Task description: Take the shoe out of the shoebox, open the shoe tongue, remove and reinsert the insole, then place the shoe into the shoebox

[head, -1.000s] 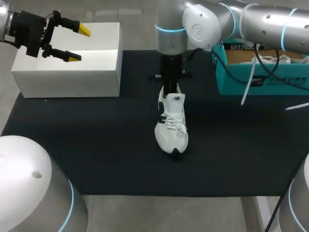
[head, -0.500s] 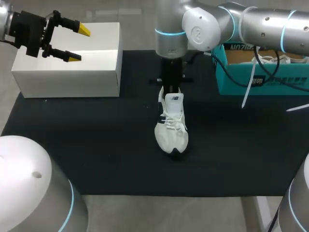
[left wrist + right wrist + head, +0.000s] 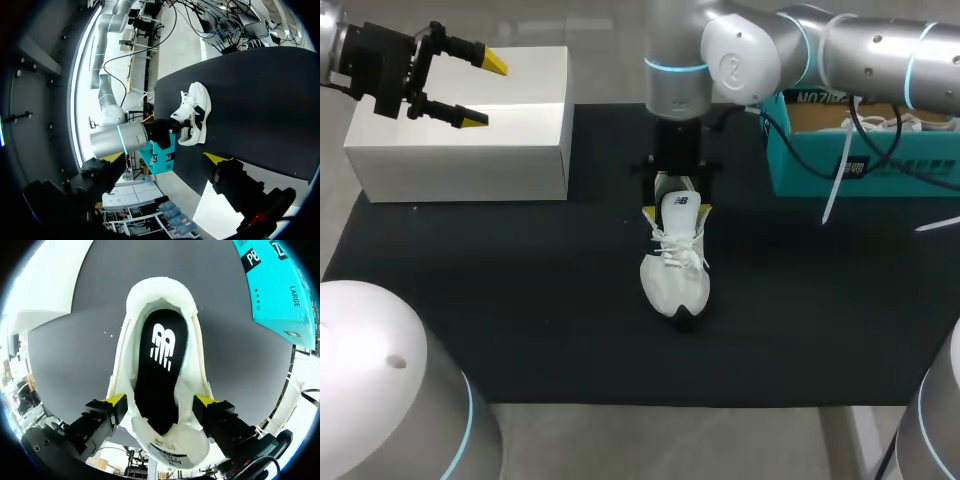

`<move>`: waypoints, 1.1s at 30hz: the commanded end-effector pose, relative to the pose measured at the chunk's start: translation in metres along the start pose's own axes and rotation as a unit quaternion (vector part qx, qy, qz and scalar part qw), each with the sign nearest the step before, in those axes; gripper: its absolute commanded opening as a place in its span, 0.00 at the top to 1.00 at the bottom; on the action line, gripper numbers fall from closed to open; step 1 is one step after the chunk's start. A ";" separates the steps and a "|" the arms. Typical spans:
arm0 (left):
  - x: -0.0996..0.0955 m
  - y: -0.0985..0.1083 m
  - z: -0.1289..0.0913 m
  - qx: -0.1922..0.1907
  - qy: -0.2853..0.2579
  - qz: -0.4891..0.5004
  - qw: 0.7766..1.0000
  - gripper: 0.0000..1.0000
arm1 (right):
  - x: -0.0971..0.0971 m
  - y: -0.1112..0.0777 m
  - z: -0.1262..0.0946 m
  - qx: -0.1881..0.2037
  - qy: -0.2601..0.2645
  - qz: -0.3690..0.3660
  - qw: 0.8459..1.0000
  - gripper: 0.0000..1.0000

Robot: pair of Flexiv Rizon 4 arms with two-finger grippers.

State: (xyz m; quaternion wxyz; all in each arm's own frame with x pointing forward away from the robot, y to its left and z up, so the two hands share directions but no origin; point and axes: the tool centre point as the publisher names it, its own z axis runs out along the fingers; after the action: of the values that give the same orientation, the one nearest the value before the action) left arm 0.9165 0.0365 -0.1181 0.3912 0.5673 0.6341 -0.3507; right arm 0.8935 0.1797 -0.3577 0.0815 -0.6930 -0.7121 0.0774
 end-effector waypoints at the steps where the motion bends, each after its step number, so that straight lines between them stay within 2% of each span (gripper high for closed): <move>1: -0.001 0.000 0.000 0.000 0.002 0.000 1.000 0.00 | 0.000 -0.001 0.002 0.004 0.001 0.000 1.000 0.00; 14: -0.001 0.000 0.000 0.000 0.002 0.000 1.000 0.00 | 0.005 -0.028 -0.010 0.022 -0.010 0.010 1.000 0.00; 20: -0.001 0.000 0.000 0.000 0.002 0.000 1.000 0.00 | 0.011 -0.036 -0.022 -0.001 -0.020 0.022 1.000 0.00; 21: -0.001 0.000 0.000 0.000 0.002 0.000 1.000 0.00 | 0.011 -0.037 -0.024 -0.006 -0.023 0.024 0.999 0.42; 22: -0.001 0.000 0.000 0.000 0.002 0.000 1.000 0.00 | 0.013 -0.037 -0.025 -0.011 -0.026 0.026 0.999 0.64; 23: -0.001 0.000 0.000 0.000 0.002 0.000 1.000 0.00 | 0.013 -0.037 -0.026 -0.015 -0.028 0.025 0.999 0.91; 24: -0.001 0.000 0.000 0.000 0.002 0.000 1.000 0.00 | 0.013 -0.037 -0.026 -0.017 -0.031 0.024 0.999 1.00; 29: -0.001 0.000 0.000 0.000 0.002 0.000 1.000 0.00 | 0.007 -0.034 -0.027 -0.049 -0.033 0.020 0.998 1.00; 33: -0.001 0.000 0.000 0.000 0.002 0.000 1.000 0.00 | 0.002 -0.030 -0.029 -0.054 -0.043 0.019 0.997 1.00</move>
State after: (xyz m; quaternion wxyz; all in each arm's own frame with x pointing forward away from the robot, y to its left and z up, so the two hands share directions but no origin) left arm 0.9165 0.0365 -0.1181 0.3912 0.5673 0.6341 -0.3507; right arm 0.8729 0.1863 -0.3253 0.0147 -0.7056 -0.7043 0.0760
